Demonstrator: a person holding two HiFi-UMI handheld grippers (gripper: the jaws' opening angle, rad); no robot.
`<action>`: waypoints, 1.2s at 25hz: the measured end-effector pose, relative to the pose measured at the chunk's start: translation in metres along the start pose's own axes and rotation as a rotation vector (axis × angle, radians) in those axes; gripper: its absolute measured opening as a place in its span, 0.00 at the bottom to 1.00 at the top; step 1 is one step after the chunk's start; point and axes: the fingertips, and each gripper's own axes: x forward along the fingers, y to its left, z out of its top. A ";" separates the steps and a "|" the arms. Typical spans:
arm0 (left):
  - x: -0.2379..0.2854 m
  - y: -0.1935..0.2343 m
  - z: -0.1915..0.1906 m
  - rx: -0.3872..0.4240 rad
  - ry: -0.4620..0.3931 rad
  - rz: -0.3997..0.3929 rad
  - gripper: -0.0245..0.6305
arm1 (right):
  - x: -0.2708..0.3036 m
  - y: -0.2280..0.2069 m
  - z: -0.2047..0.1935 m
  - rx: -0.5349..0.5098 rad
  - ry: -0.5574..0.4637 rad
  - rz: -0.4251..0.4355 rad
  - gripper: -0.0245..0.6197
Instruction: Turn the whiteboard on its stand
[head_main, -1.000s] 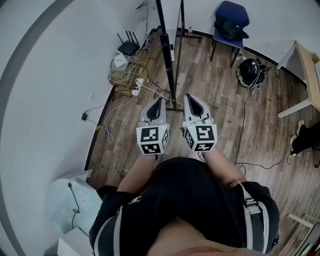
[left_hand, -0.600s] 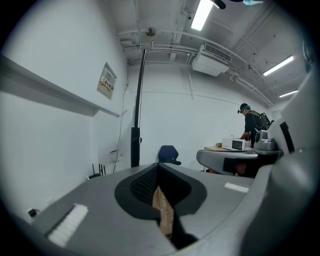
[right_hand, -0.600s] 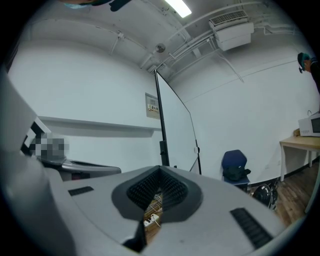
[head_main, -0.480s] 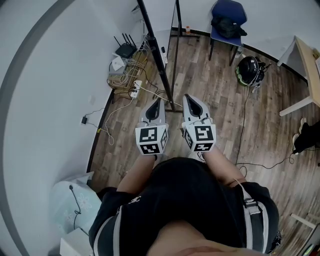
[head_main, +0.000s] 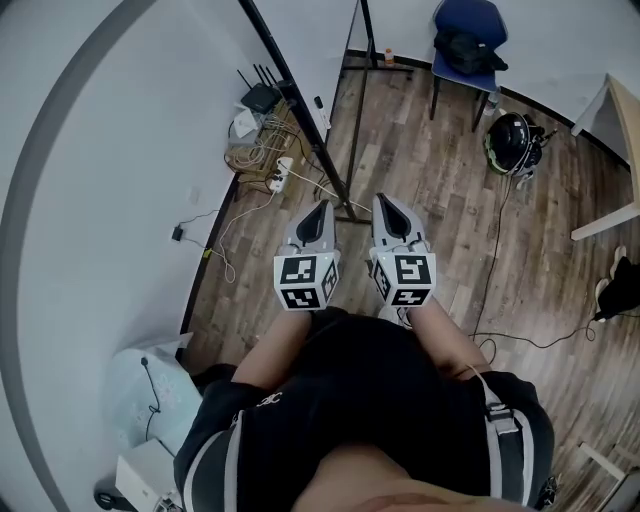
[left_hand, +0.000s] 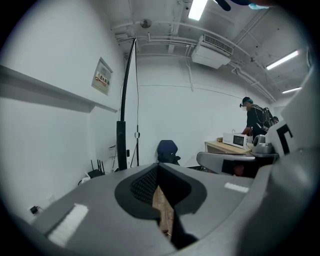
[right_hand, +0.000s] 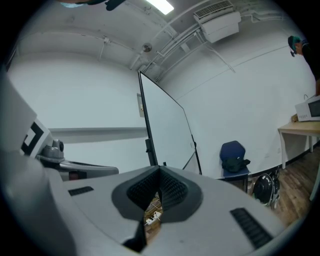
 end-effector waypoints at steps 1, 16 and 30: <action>0.002 0.000 -0.001 -0.001 0.003 -0.001 0.05 | 0.001 -0.002 -0.001 0.004 0.000 -0.001 0.04; 0.040 0.056 0.001 -0.046 -0.044 -0.020 0.05 | 0.063 0.009 -0.010 -0.050 0.029 -0.007 0.04; 0.093 0.171 0.023 -0.093 -0.087 -0.089 0.05 | 0.174 0.043 -0.003 -0.149 0.059 -0.101 0.04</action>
